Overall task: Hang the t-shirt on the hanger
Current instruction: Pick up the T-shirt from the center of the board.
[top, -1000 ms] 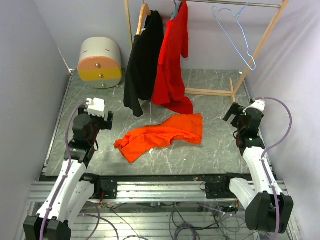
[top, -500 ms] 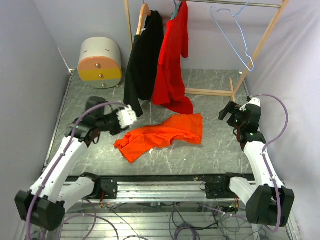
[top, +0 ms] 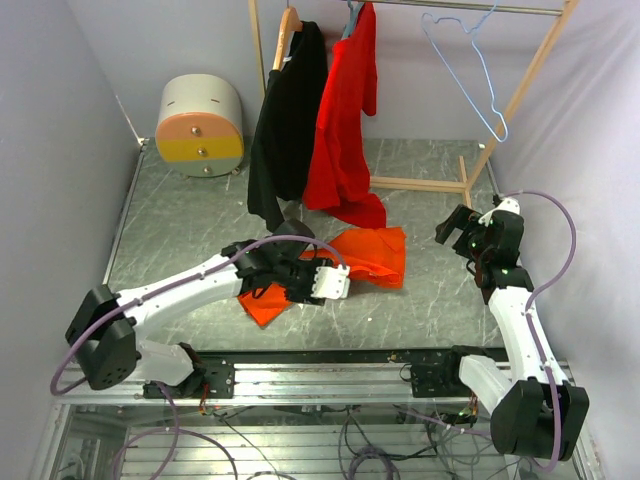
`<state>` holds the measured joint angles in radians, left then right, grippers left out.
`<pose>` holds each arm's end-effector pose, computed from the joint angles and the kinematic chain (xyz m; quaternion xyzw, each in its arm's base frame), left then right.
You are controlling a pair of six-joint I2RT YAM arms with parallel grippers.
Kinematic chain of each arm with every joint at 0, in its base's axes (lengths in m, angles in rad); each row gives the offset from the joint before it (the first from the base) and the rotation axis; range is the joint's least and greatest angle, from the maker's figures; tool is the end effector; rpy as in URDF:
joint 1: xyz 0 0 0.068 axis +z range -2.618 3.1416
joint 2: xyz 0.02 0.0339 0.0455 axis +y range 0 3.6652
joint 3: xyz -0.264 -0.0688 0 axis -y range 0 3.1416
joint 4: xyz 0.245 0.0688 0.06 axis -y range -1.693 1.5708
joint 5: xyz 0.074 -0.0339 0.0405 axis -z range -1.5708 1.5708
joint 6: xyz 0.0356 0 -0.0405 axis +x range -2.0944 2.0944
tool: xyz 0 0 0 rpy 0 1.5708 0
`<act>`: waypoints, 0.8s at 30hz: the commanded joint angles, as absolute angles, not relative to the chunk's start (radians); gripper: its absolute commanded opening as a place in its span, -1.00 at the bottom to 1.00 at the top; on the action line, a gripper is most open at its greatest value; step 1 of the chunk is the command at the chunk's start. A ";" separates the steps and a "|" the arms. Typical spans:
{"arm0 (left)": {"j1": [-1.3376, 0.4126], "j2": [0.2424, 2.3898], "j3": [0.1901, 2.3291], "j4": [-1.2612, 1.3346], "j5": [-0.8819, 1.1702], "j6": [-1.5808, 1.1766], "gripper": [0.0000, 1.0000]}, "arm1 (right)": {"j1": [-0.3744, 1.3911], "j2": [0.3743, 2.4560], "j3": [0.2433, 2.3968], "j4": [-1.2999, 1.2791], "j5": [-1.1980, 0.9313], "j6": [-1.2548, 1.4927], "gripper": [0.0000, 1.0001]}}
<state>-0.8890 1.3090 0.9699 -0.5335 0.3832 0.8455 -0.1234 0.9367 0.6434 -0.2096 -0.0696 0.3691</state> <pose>0.1607 -0.2192 0.2616 0.7456 0.5471 -0.1862 0.3318 0.2101 -0.0236 0.2600 0.1925 0.8386 0.0921 0.5011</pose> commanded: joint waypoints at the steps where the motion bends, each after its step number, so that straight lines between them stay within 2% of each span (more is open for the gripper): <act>1: -0.916 1.362 1.003 -0.416 0.327 0.887 0.21 | -0.127 0.913 0.636 -0.202 -0.105 0.399 0.98; 20: -0.923 1.562 1.004 -0.227 0.210 0.932 0.22 | -0.128 0.934 0.617 -0.157 -0.177 0.417 1.00; 24: -0.923 1.596 1.022 -0.236 0.220 0.931 0.15 | -0.127 0.942 0.617 -0.153 -0.189 0.417 1.00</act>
